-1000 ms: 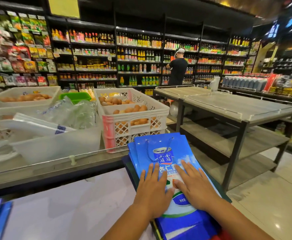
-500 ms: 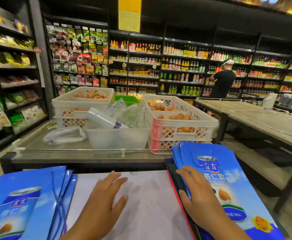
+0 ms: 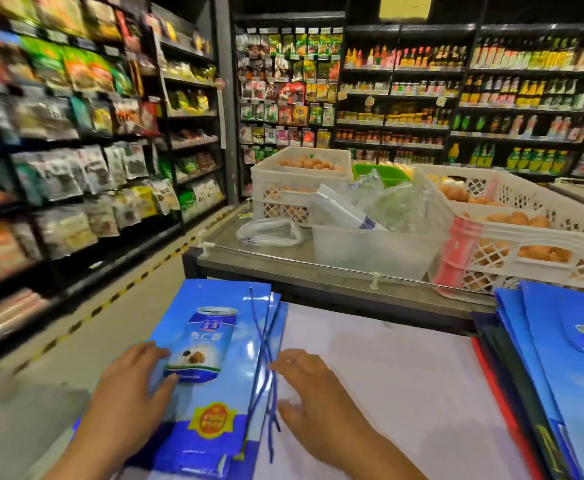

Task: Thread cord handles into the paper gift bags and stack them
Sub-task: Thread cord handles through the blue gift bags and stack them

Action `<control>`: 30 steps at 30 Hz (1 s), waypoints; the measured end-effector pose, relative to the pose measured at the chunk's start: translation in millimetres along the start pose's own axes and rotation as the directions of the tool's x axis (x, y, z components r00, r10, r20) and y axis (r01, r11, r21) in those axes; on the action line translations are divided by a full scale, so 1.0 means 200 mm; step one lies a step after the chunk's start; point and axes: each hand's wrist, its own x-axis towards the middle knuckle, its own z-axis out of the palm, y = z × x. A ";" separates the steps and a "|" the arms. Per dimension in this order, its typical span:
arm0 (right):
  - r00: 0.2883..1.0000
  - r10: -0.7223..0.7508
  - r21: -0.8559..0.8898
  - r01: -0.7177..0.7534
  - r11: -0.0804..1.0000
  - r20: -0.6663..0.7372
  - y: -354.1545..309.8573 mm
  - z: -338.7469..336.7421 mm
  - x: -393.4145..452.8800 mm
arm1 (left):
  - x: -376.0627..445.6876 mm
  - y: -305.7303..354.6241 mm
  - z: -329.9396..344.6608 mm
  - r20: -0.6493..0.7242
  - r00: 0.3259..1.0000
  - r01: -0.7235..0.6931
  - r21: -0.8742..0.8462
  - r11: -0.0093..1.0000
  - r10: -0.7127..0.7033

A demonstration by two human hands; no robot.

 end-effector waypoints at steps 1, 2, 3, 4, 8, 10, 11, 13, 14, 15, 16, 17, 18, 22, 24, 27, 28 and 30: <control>1.000 -0.013 -0.003 0.013 1.000 0.017 -0.01 0.05 0.04 | -0.01 -0.06 0.00 0.032 0.999 0.038 0.013 0.999 -0.039; 0.999 -0.020 -0.001 0.020 1.000 0.030 -0.02 0.08 0.07 | -0.03 -0.09 -0.01 0.069 0.995 0.068 0.045 0.997 -0.071; 0.999 -0.015 0.006 0.015 1.000 0.038 -0.03 0.11 0.09 | -0.04 -0.14 0.00 0.106 0.991 0.078 0.061 0.995 -0.084; 0.999 -0.006 0.012 0.006 1.000 0.039 -0.03 0.13 0.11 | -0.06 -0.17 0.01 0.134 0.987 0.075 0.081 0.994 -0.085; 0.999 0.036 0.037 -0.036 0.999 0.005 -0.01 0.19 0.14 | -0.12 -0.20 0.06 0.156 0.986 0.026 0.164 0.986 -0.052; 0.998 0.063 0.100 -0.060 0.993 -0.025 0.00 0.20 0.15 | -0.14 -0.18 0.05 0.156 0.986 0.023 0.182 0.983 -0.052; 0.996 0.078 0.119 -0.074 0.990 -0.031 0.01 0.20 0.15 | -0.14 -0.18 0.06 0.159 0.986 0.017 0.195 0.981 -0.048; 0.994 0.100 0.144 -0.094 0.985 -0.035 0.03 0.20 0.15 | -0.14 -0.17 0.05 0.160 0.986 0.015 0.191 0.981 -0.046; 0.993 0.106 0.156 -0.099 0.983 -0.042 0.04 0.20 0.15 | -0.14 -0.16 0.05 0.159 0.986 0.017 0.191 0.981 -0.049; 0.992 0.114 0.161 -0.104 0.981 -0.050 0.05 0.20 0.15 | -0.14 -0.16 0.05 0.162 0.985 0.022 0.192 0.981 -0.053; 0.991 0.121 0.161 -0.110 0.981 -0.058 0.06 0.20 0.15 | -0.14 -0.15 0.04 0.168 0.984 0.032 0.199 0.979 -0.066; 0.991 0.123 0.154 -0.113 0.982 -0.059 0.07 0.19 0.14 | -0.14 -0.14 0.04 0.163 0.984 0.036 0.195 0.980 -0.069; 0.992 0.113 0.135 -0.105 0.985 -0.051 0.08 0.19 0.14 | -0.14 -0.14 0.04 0.163 0.984 0.040 0.192 0.981 -0.072; 0.998 0.064 0.091 -0.062 0.994 -0.021 0.09 0.21 0.14 | -0.15 -0.11 0.03 0.168 0.983 0.044 0.188 0.981 -0.076; 0.996 0.068 0.125 -0.060 0.990 -0.057 0.08 0.23 0.15 | -0.16 -0.09 0.02 0.173 0.982 0.038 0.189 0.981 -0.072; 0.988 0.113 0.137 -0.099 0.986 -0.103 0.06 0.25 0.19 | -0.17 -0.09 0.02 0.177 0.982 0.042 0.171 0.984 -0.073; 0.983 0.134 0.124 -0.119 0.985 -0.123 0.06 0.26 0.21 | -0.18 -0.09 0.02 0.178 0.981 0.043 0.165 0.985 -0.073; 0.974 0.173 0.114 -0.157 0.981 -0.148 0.04 0.26 0.24 | -0.18 -0.08 0.01 0.175 0.982 0.038 0.161 0.986 -0.066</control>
